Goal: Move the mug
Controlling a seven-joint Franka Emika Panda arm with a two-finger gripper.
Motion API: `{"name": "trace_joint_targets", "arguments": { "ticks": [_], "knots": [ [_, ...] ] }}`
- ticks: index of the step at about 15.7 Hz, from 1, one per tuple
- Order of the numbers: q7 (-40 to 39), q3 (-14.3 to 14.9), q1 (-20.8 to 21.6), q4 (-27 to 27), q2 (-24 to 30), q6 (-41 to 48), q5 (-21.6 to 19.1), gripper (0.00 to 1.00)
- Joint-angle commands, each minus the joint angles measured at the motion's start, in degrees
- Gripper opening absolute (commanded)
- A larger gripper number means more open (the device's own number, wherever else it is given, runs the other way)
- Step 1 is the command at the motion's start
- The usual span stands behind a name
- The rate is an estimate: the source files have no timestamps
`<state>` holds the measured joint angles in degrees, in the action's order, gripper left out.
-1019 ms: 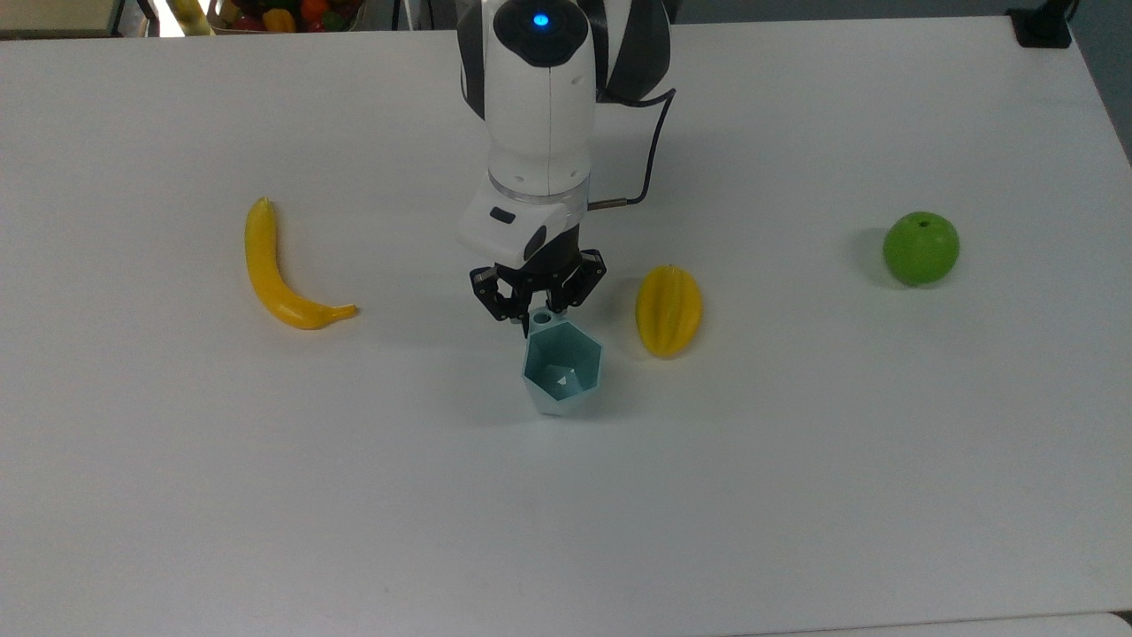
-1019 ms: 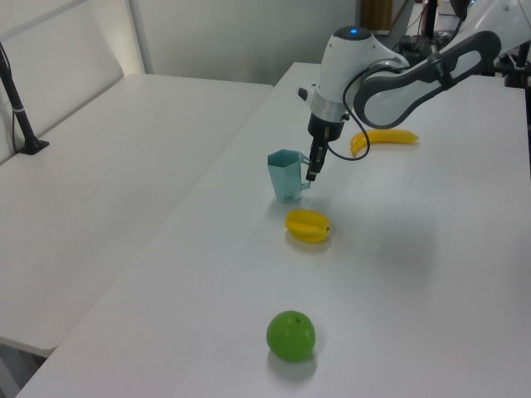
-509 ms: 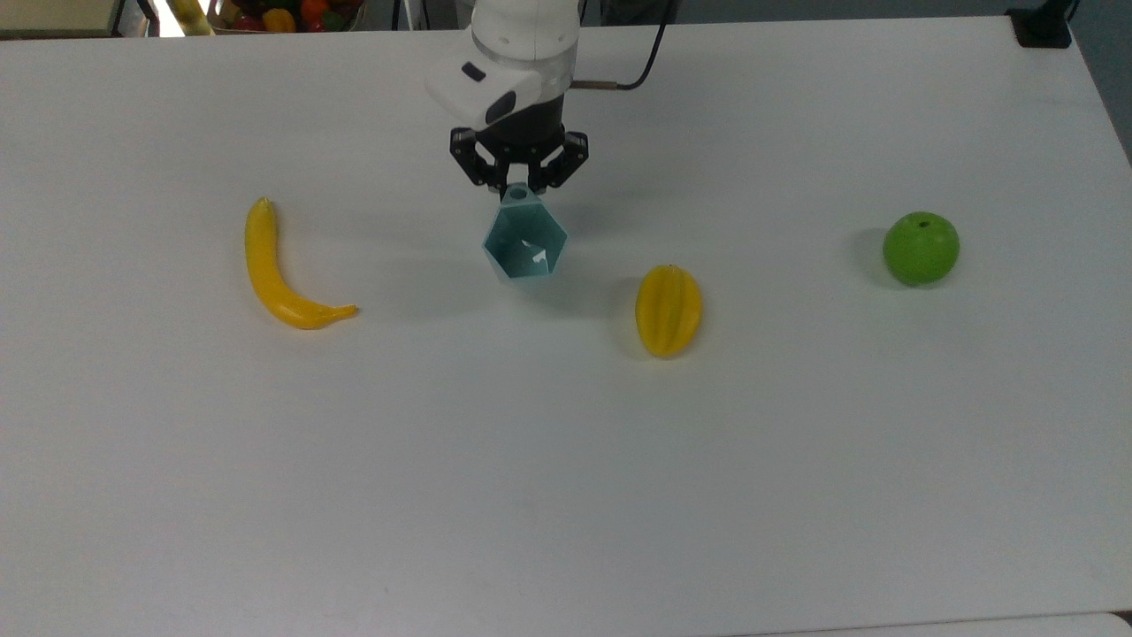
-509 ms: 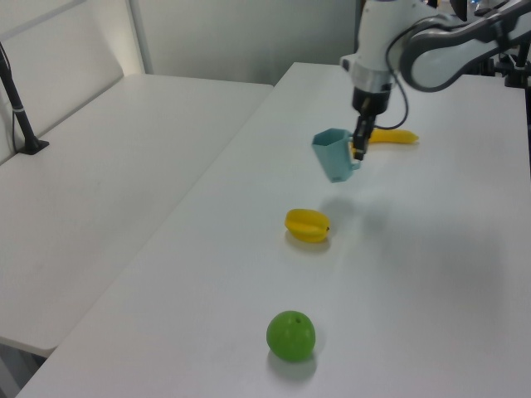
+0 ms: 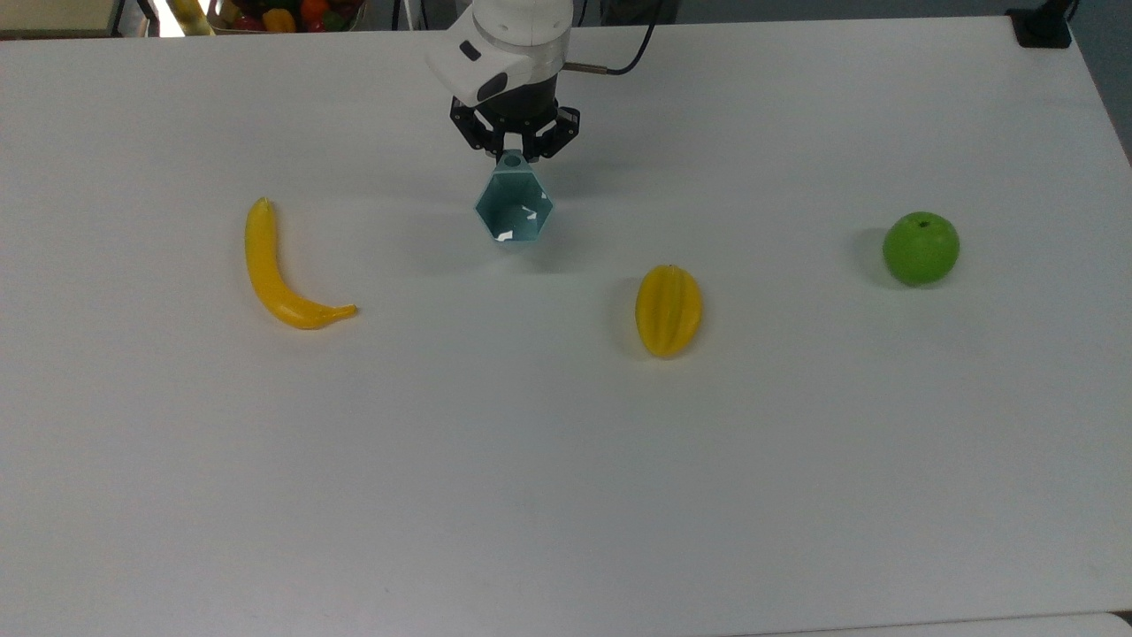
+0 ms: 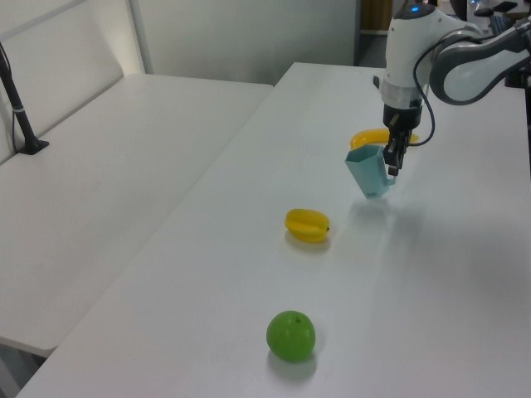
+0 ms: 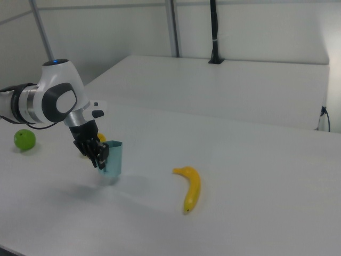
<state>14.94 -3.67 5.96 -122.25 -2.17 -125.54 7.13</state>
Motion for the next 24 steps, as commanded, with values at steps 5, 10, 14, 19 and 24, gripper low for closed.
{"name": "trace_joint_targets", "arguments": {
  "ticks": [5,10,14,19,24],
  "knots": [
    [0.88,0.24,0.46,-1.59,1.11,6.44,1.83,0.26],
    [0.00,0.24,0.28,-1.32,1.11,10.05,1.83,1.00],
    [-0.08,0.24,0.63,0.60,1.81,14.52,2.01,1.00],
    [-4.56,0.67,0.02,15.60,0.50,22.87,1.05,1.00],
    [-4.83,1.20,-1.74,24.07,0.84,25.08,0.78,1.00]
  ]
}}
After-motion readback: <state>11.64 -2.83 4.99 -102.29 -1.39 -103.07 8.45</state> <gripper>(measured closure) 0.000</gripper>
